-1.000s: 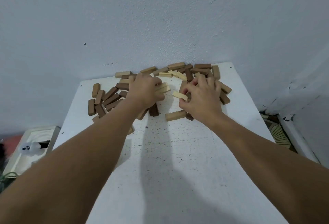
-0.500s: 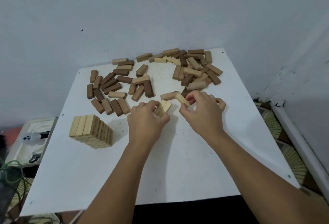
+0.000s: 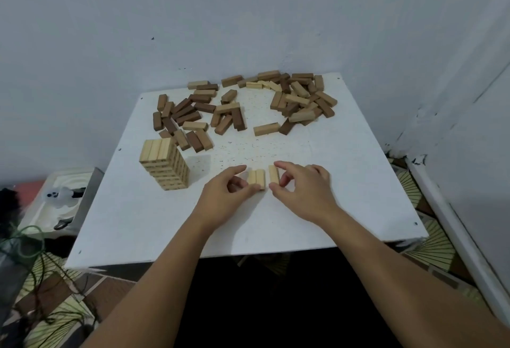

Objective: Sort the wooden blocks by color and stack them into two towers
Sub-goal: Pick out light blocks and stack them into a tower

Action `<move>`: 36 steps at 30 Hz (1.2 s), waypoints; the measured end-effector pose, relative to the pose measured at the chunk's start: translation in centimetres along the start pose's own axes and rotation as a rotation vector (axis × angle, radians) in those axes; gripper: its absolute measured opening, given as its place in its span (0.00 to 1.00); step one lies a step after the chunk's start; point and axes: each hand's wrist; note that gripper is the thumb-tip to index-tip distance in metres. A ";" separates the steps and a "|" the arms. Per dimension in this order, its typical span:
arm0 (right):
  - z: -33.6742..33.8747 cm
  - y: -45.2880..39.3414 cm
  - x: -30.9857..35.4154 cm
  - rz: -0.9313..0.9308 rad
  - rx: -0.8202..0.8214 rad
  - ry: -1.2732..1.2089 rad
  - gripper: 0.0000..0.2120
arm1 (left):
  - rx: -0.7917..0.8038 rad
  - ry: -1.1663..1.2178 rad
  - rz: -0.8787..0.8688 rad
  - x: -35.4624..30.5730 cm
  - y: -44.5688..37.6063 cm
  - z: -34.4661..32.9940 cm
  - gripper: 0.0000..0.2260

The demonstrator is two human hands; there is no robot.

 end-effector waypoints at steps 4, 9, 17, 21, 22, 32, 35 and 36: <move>0.2 0.1 0.0 0.029 0.066 0.080 0.31 | 0.074 0.098 0.008 1.1 -0.2 1.0 0.31; 0.2 0.0 -0.3 0.031 0.074 0.073 0.30 | 0.068 0.137 0.000 1.2 -0.9 0.6 0.28; -0.1 -0.2 -0.7 0.045 0.037 0.035 0.23 | -0.013 0.112 -0.027 1.9 -1.1 -0.1 0.24; -0.1 -0.2 -0.5 0.038 0.040 0.024 0.24 | -0.016 0.116 -0.025 1.9 -1.1 -0.1 0.23; 0.0 -0.2 -0.5 0.034 0.038 0.018 0.24 | -0.017 0.114 -0.025 1.9 -1.1 -0.1 0.23; 0.3 -0.5 -0.2 0.014 0.086 0.041 0.26 | -0.007 0.134 -0.018 1.9 -1.1 -0.2 0.20; 0.6 -0.7 -0.2 -0.002 0.152 0.020 0.24 | 0.015 0.122 -0.033 1.6 -0.9 -0.1 0.18; 0.6 -0.8 -0.2 0.008 0.170 0.034 0.25 | 0.025 0.100 -0.041 1.4 -0.8 0.0 0.18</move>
Point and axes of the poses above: each hand's wrist, its own y-axis away from the middle knuckle, its own z-axis out of the back of the hand, x = y × z, and after that the axes turned 9 degrees about -z, right-handed
